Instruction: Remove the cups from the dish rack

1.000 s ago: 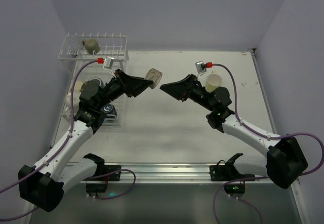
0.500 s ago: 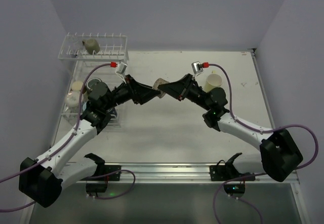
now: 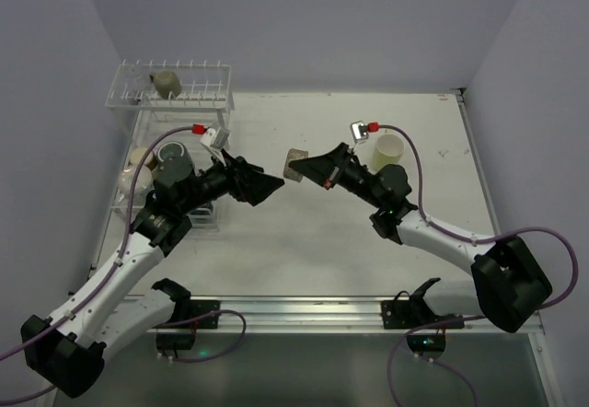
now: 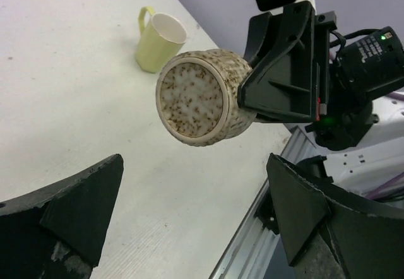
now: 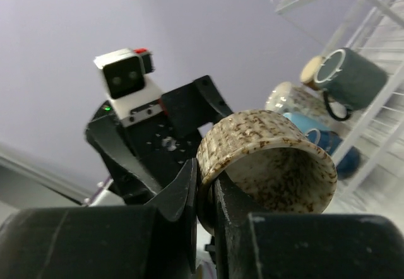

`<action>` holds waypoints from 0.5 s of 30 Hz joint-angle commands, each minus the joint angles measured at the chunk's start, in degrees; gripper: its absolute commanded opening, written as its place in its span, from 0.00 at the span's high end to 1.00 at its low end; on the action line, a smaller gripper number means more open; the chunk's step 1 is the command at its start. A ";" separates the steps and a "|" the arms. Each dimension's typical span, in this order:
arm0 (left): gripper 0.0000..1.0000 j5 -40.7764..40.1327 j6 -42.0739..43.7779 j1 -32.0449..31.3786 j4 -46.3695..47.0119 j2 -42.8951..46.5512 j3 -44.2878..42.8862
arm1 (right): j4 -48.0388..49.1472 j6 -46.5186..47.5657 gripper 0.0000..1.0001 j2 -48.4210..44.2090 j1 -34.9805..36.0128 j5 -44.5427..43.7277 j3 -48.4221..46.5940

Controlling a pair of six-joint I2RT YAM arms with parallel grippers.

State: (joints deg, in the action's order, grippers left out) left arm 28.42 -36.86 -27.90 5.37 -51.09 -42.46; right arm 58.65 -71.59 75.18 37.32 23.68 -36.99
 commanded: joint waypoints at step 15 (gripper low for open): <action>0.00 -41.61 21.21 -0.14 -25.32 16.99 -1.67 | -76.66 58.48 1.00 18.58 -3.56 -29.21 -37.07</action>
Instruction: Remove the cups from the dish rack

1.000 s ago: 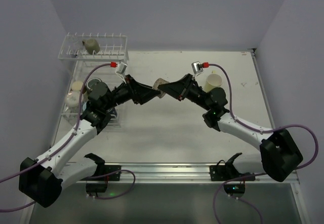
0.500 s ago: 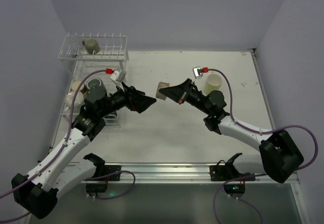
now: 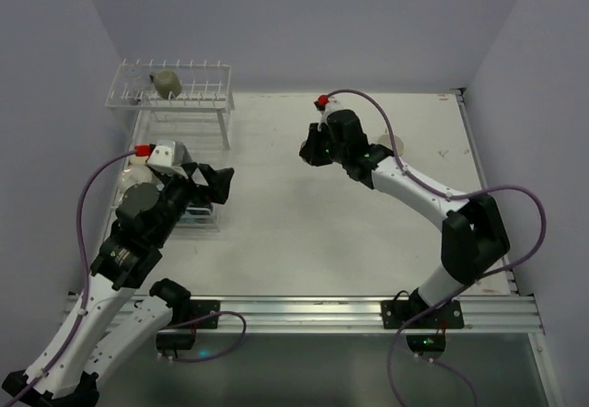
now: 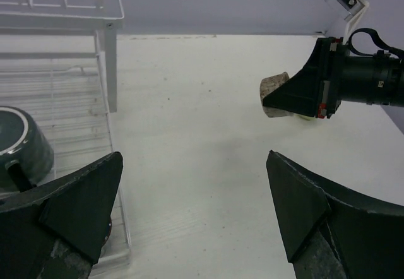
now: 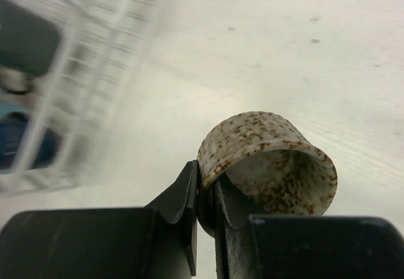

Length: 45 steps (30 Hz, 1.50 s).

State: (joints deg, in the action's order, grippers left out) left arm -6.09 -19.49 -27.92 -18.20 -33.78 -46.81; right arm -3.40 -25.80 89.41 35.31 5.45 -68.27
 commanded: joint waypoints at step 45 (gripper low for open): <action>0.00 -12.79 -1.43 4.89 -7.37 -18.14 -18.73 | -13.78 6.84 0.16 4.42 -10.44 4.56 -11.38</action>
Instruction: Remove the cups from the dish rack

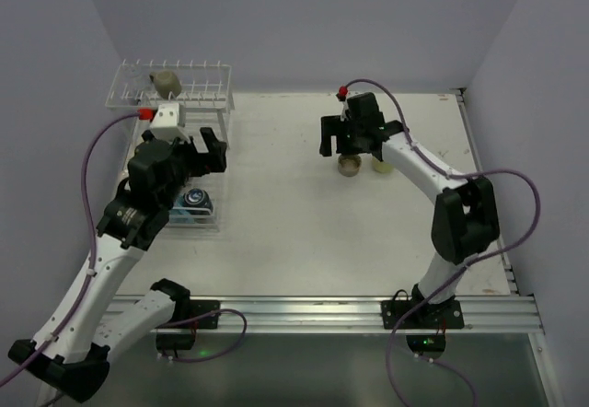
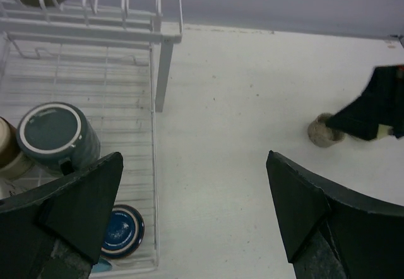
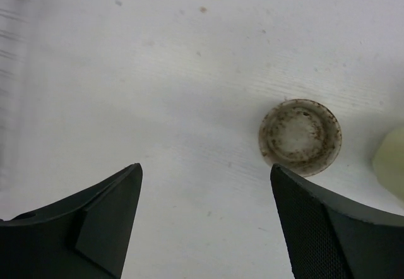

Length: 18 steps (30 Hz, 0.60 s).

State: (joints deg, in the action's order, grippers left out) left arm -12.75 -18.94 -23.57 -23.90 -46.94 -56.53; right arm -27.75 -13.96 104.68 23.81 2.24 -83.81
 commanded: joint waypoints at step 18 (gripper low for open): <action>0.12 -17.39 -0.31 14.78 -12.57 -45.34 -50.87 | 31.17 -13.47 0.20 -37.88 6.33 12.96 36.35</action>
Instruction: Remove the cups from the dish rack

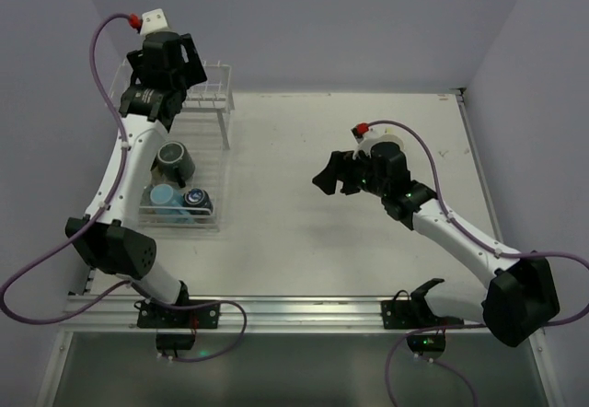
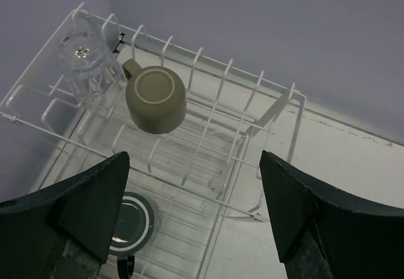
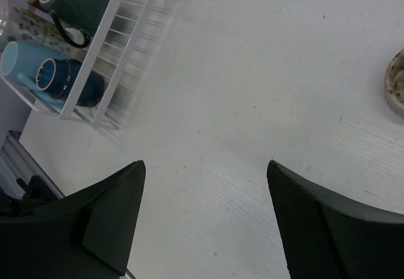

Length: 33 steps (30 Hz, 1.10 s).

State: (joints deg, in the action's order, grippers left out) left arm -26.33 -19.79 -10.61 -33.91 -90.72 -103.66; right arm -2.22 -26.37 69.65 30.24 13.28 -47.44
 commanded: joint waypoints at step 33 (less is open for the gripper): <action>0.18 -4.17 1.60 8.50 0.51 -19.50 -11.21 | 7.40 -1.58 0.25 0.31 1.05 5.35 0.42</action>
State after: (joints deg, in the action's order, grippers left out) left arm -29.76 -19.53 -2.81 -36.53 -109.49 -112.18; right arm 2.70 -28.10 69.78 30.85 17.78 -46.87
